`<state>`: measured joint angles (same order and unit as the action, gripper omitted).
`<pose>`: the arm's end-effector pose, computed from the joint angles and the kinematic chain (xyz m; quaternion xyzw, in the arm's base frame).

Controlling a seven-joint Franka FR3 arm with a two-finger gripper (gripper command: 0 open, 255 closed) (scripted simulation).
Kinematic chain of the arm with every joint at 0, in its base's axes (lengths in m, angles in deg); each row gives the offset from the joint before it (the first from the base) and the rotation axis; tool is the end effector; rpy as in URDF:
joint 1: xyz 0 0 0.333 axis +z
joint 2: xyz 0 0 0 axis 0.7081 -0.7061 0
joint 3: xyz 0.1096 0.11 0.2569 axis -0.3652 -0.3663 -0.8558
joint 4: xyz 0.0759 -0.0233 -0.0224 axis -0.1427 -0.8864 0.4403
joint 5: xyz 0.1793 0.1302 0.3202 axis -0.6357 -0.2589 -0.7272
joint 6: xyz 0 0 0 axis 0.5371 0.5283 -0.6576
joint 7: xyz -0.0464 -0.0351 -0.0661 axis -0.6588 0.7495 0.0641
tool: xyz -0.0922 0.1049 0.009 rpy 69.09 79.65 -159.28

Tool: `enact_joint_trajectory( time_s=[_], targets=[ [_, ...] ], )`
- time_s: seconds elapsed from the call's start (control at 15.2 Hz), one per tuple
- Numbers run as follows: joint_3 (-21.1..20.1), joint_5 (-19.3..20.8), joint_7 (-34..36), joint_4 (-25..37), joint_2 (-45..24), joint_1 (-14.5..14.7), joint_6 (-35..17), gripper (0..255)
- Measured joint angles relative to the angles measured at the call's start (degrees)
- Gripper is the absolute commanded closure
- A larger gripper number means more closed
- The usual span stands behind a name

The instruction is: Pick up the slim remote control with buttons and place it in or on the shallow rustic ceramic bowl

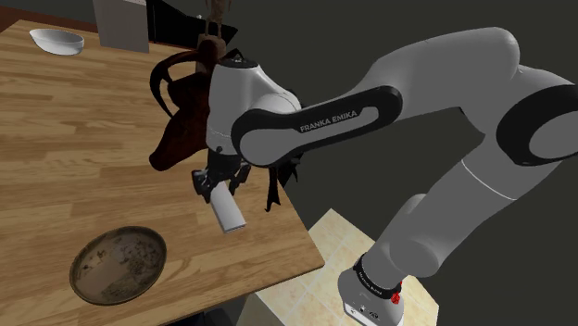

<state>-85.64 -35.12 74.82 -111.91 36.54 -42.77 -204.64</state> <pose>0.4355 0.2494 0.3449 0.9917 -0.1284 0.0021 0.0103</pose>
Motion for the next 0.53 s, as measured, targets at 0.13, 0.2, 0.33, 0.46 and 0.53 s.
enact_joint_trajectory(
  time_s=[0.13,0.2,0.33,0.46,0.53],
  targets=[
    [0.2,-0.5,-0.4,0.9,1.0,0.0,1.8,255],
    [0.2,-0.6,-0.4,1.4,1.2,0.0,2.5,255],
    [0.3,-0.9,-0.7,2.3,1.9,0.0,4.0,255],
    [0.4,-1.2,-1.0,3.4,2.6,0.0,5.7,255],
    [0.5,-1.4,-1.2,3.8,3.0,0.0,6.5,255]
  ],
)
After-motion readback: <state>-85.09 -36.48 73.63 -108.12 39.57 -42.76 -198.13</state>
